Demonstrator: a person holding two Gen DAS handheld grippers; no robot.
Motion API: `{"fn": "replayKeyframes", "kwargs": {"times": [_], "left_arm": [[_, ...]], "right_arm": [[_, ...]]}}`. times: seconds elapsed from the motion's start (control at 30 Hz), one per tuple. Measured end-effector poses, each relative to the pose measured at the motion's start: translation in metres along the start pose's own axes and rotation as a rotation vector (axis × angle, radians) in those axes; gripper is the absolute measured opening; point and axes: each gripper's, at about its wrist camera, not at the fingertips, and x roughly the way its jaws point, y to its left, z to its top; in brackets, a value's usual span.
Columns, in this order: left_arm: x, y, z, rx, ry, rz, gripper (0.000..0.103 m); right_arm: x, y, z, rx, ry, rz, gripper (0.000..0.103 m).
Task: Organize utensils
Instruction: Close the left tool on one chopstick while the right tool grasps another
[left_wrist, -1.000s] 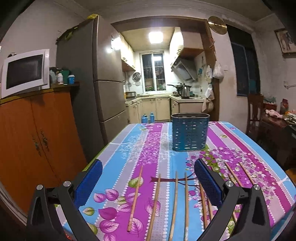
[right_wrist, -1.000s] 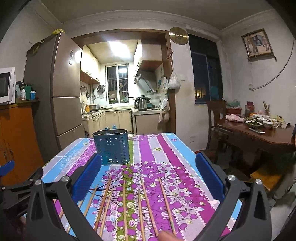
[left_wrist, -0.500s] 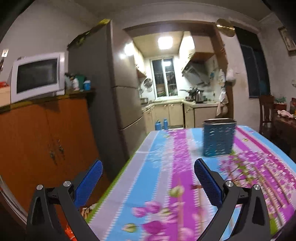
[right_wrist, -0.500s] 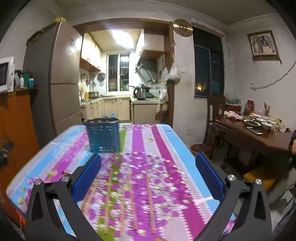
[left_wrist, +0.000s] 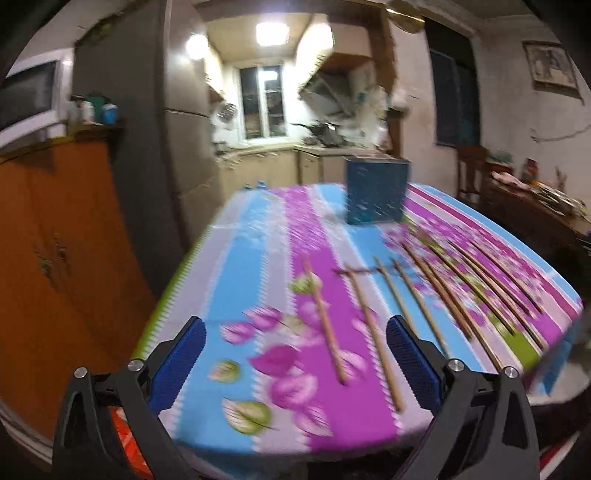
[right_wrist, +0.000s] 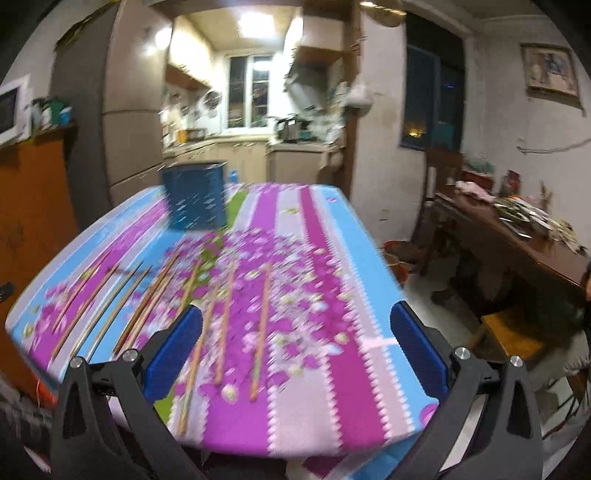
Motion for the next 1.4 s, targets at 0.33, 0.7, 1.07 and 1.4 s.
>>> {"fn": "replayKeyframes", "kwargs": {"times": [0.33, 0.7, 1.07, 1.4], "left_arm": [[0.056, -0.031, -0.047, 0.092, 0.117, -0.011, 0.051], [0.072, -0.027, -0.049, 0.056, 0.091, -0.099, 0.018], [0.069, -0.025, -0.055, 0.035, 0.031, -0.102, 0.010], [0.068, -0.022, -0.056, 0.032, 0.027, -0.114, 0.010]], "right_arm": [[0.019, 0.034, -0.042, -0.037, 0.114, 0.102, 0.045], [0.023, 0.058, -0.056, -0.095, 0.152, 0.172, 0.020], [0.020, 0.070, -0.079, -0.093, 0.169, 0.177, 0.013], [0.024, 0.080, -0.088, -0.077, 0.173, 0.104, 0.013]]}}
